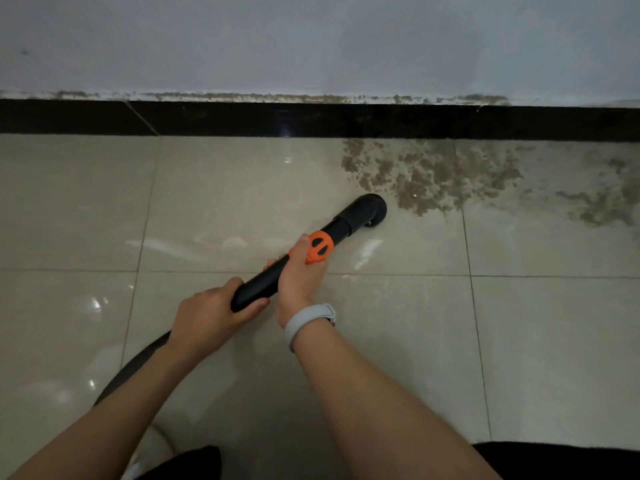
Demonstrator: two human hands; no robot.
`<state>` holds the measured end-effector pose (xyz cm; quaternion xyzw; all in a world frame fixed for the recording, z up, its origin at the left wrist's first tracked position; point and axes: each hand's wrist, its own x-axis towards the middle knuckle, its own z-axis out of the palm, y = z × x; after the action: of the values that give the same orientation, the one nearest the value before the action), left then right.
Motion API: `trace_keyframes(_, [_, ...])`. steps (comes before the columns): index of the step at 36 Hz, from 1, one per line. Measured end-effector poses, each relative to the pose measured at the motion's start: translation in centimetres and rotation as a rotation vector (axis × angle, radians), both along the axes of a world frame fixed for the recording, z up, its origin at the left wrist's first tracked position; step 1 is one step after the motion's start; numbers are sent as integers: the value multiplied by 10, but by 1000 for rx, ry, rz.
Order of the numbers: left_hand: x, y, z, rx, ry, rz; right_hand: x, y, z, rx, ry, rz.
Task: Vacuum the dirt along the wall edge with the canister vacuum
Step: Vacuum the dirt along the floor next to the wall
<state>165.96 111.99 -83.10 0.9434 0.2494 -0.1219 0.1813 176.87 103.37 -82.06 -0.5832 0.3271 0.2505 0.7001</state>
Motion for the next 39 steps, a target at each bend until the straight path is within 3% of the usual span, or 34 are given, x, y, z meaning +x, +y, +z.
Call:
trace_keyframes(9, [14,-7,8,10,40,283,37,27,3,-24,109,359])
trace_keyframes(19, [58,-36,9,-285,67,399,87,17,-6,-53,69,566])
trace_keyframes(22, [67,-53,1,-347,21,387,98,6,-12,-47,36,561])
trace_keyframes(31, [62,-44,-21,-275,-118,323,96,5,-19,-3,-7,511])
trace_keyframes(39, [82,-69,-26,-339,-132,244,114,-25,-22,-37,-20,418])
